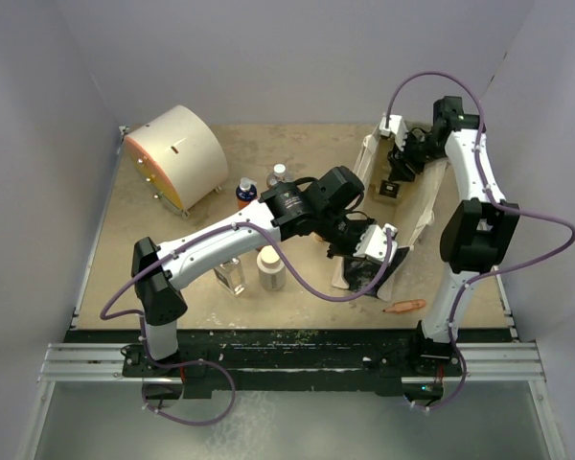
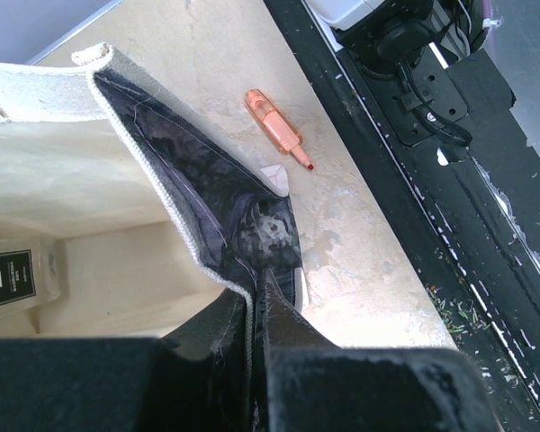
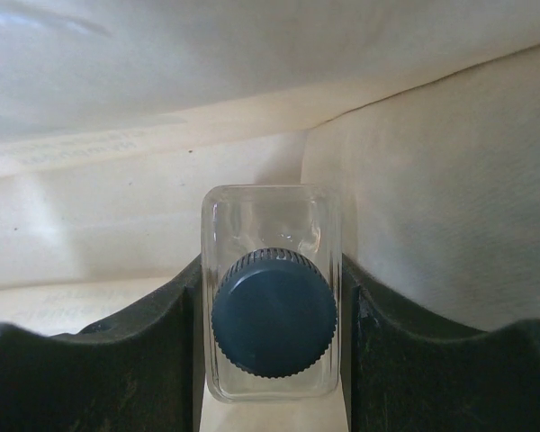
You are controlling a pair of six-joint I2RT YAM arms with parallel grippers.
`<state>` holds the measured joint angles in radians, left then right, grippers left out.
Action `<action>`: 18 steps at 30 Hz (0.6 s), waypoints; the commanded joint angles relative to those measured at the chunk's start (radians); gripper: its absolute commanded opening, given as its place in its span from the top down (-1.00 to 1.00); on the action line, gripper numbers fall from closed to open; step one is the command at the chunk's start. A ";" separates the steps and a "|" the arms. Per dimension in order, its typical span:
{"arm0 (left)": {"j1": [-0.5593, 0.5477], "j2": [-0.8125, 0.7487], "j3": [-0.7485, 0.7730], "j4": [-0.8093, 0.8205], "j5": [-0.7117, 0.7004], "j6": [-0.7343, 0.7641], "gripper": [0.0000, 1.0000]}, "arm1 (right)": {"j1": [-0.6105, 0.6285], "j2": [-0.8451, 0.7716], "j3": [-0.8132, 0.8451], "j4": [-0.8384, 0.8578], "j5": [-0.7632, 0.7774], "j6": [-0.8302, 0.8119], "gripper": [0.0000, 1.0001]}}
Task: Place the personal care products into the canvas bag
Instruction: Place the care product in the canvas bag.
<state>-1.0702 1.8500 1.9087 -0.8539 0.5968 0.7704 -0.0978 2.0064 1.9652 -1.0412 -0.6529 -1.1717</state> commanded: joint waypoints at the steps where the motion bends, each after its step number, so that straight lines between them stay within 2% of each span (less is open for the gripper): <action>1: -0.014 -0.055 0.010 -0.048 0.074 0.004 0.88 | 0.005 -0.049 -0.019 0.166 0.012 0.061 1.00; 8: -0.014 -0.058 -0.013 -0.077 0.126 0.046 0.89 | 0.006 -0.087 -0.088 0.386 0.057 0.153 1.00; 18: -0.016 -0.067 -0.013 -0.130 0.203 0.087 0.90 | 0.006 -0.092 -0.108 0.473 0.104 0.189 1.00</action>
<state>-1.0660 1.8454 1.8996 -0.8806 0.6296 0.8532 -0.0780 1.9846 1.8351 -0.7956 -0.5907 -1.0054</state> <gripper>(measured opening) 0.057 0.517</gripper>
